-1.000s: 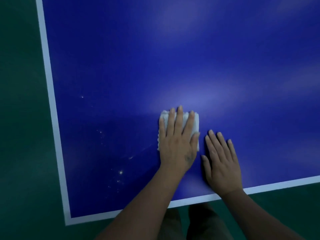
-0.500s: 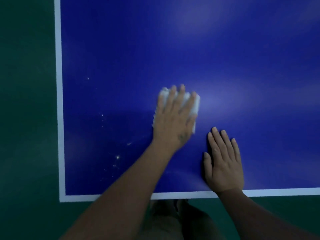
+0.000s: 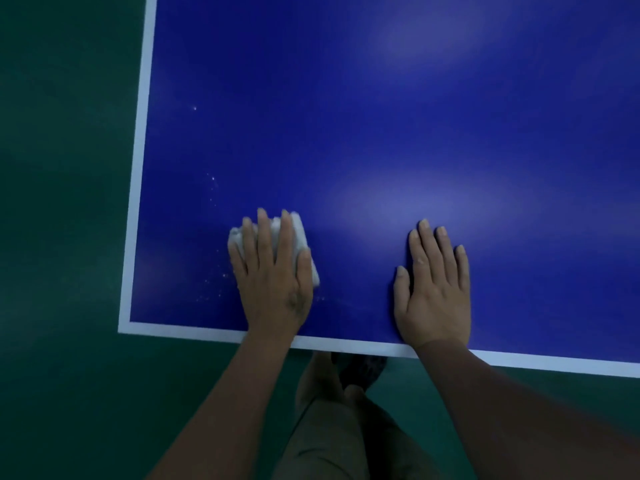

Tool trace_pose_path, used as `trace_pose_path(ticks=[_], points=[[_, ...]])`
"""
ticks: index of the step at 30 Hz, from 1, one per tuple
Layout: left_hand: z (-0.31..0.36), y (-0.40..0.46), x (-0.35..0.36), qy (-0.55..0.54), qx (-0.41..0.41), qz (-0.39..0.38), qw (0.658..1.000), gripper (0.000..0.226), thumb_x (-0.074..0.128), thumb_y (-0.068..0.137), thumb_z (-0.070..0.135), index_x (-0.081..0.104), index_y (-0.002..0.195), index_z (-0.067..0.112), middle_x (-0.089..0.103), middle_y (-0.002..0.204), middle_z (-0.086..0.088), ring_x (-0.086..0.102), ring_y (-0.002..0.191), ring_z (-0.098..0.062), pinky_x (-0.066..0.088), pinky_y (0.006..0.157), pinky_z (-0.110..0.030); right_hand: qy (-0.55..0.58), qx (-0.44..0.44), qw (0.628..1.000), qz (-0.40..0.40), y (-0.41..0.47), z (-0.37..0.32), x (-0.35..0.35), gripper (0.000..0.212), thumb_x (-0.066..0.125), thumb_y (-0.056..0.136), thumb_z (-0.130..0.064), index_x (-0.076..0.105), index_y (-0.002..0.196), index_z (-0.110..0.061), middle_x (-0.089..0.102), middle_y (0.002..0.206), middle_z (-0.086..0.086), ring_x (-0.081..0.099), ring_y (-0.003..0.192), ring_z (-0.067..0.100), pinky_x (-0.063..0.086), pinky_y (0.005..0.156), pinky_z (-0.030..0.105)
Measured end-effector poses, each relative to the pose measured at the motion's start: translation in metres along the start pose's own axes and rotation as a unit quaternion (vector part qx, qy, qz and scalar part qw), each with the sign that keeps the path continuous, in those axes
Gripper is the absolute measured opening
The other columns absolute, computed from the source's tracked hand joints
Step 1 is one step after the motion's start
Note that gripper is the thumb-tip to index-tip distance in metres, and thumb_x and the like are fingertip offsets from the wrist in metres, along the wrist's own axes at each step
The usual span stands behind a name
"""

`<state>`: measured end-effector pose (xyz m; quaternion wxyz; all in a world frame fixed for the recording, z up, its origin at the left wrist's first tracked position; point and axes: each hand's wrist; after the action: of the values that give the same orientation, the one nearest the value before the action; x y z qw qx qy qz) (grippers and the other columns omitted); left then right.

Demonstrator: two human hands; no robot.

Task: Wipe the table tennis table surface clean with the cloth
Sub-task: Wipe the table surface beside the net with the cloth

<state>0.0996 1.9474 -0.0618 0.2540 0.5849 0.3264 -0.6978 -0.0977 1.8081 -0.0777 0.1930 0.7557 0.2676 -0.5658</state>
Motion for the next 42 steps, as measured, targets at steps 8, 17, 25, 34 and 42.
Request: trace_pose_path(ticks=[8,17,25,34,42], points=[[0.018,-0.018,0.004,-0.002,-0.022,0.006,1.0,0.064,0.02,0.115,0.048,0.008,0.171,0.02,0.002,0.178,-0.012,-0.002,0.165,-0.033,0.009,0.13,-0.061,-0.012,-0.007,1.0,0.003,0.0,0.001,-0.001,0.06,0.033,0.109,-0.027,0.031,0.167,-0.009,0.02,0.177,0.003,0.012,0.165,0.023,0.012,0.134,0.052],[0.1,0.0,0.009,-0.028,0.027,0.006,0.999,0.061,0.017,0.115,0.047,0.012,0.171,0.023,0.005,0.178,-0.012,-0.002,0.165,-0.033,0.007,0.13,-0.061,-0.012,-0.002,1.0,0.006,0.001,-0.001,0.0,0.062,0.033,0.105,-0.023,0.033,0.166,-0.01,0.022,0.177,0.003,0.015,0.165,0.023,0.013,0.133,0.051],[0.063,-0.101,0.019,-0.002,0.182,-0.046,0.982,0.06,0.03,0.114,0.042,0.02,0.17,0.024,0.01,0.178,-0.011,0.004,0.165,-0.032,0.017,0.128,-0.063,-0.007,0.001,1.0,0.009,0.001,-0.003,-0.005,0.06,0.031,0.109,-0.029,0.034,0.166,-0.01,0.022,0.177,0.003,0.014,0.165,0.022,0.011,0.134,0.05],[0.071,-0.073,0.015,0.011,0.114,-0.021,0.993,0.066,0.027,0.113,0.055,0.018,0.17,0.024,0.01,0.177,-0.012,0.002,0.165,-0.033,0.01,0.13,-0.061,0.003,-0.001,1.0,0.023,0.0,-0.004,-0.005,0.058,0.036,0.11,-0.029,0.036,0.165,-0.01,0.024,0.176,0.003,0.014,0.165,0.022,0.012,0.134,0.05],[0.053,-0.016,0.01,0.024,0.134,-0.006,0.991,0.065,0.02,0.113,0.055,0.011,0.171,0.026,0.006,0.178,-0.012,0.0,0.165,-0.033,0.007,0.13,-0.061,-0.002,0.0,1.0,0.028,0.0,-0.004,-0.005,0.059,0.036,0.11,-0.031,0.036,0.165,-0.011,0.024,0.176,0.002,0.015,0.165,0.022,0.012,0.134,0.05]])
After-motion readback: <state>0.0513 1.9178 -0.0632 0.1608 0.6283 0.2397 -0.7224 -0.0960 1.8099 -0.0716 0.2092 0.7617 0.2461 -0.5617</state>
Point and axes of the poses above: each hand's wrist, its own y-axis towards the middle knuckle, its own x-axis out of the palm, z = x × y
